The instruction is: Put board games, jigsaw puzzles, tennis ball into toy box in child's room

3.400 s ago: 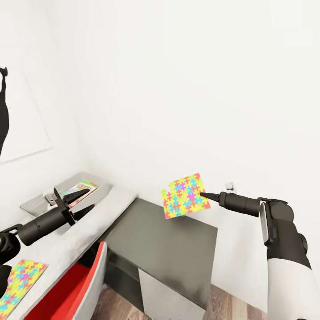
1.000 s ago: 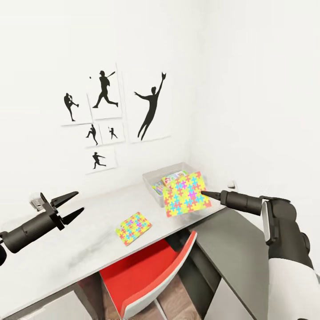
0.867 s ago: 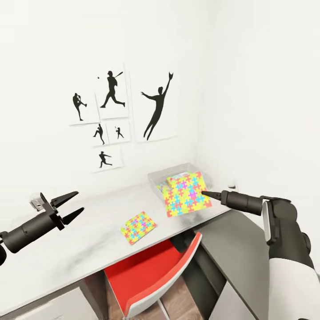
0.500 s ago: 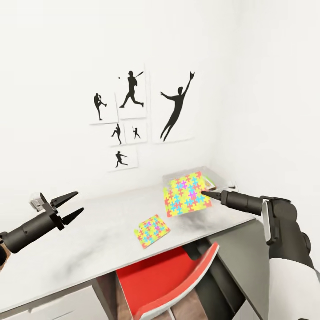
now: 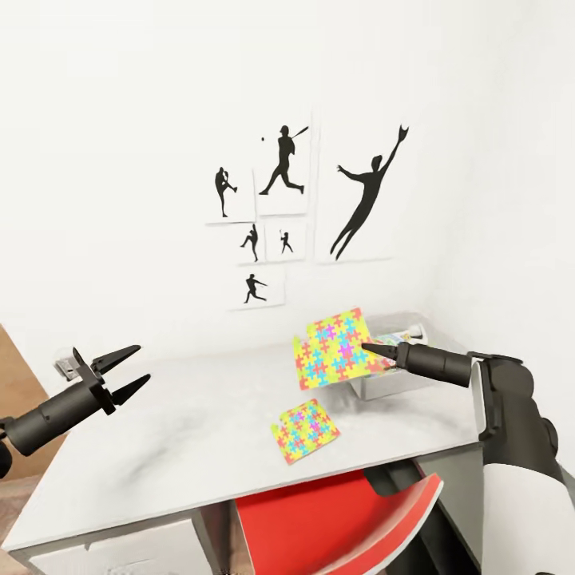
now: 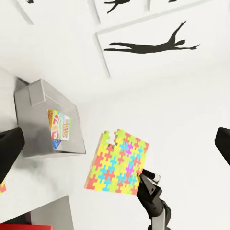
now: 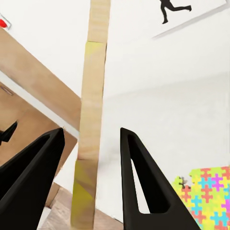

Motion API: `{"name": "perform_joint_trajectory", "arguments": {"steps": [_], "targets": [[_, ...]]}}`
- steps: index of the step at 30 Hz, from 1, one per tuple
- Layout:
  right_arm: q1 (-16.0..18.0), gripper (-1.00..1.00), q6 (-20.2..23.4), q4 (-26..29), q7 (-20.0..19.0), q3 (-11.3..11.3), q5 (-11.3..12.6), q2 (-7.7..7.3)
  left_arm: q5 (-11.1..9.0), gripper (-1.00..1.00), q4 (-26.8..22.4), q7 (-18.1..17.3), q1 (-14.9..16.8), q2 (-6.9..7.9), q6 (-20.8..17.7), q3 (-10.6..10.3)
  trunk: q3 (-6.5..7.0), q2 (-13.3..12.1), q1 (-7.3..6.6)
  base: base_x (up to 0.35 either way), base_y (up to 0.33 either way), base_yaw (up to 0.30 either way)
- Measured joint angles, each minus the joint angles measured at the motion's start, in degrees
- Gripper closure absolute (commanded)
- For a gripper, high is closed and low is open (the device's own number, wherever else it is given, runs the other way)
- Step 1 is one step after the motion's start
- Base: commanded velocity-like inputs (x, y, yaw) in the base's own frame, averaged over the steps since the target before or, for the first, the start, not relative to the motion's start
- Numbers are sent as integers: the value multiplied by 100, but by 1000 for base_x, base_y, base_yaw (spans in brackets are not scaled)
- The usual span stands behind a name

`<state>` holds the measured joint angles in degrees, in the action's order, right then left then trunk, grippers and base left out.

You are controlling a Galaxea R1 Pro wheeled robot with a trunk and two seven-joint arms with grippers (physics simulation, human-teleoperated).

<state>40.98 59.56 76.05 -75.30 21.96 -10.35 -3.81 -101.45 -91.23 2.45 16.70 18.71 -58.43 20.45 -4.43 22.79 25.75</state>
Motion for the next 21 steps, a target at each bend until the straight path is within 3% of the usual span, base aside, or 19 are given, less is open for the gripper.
{"name": "perform_joint_trajectory", "arguments": {"steps": [8, 21], "targets": [[-10, 100, 3, 42, 0, 2, 18, -1, 3, -100, 4, 8, -13, 1, 3, -2, 0, 0, 0, 8, -13, 88], [-11, 100, 2, 47, 0, 1, 29, 12, 2, -100, 10, 10, -13, 1, 5, -2, 0, 0, -2, 190, -199, 13]]}}
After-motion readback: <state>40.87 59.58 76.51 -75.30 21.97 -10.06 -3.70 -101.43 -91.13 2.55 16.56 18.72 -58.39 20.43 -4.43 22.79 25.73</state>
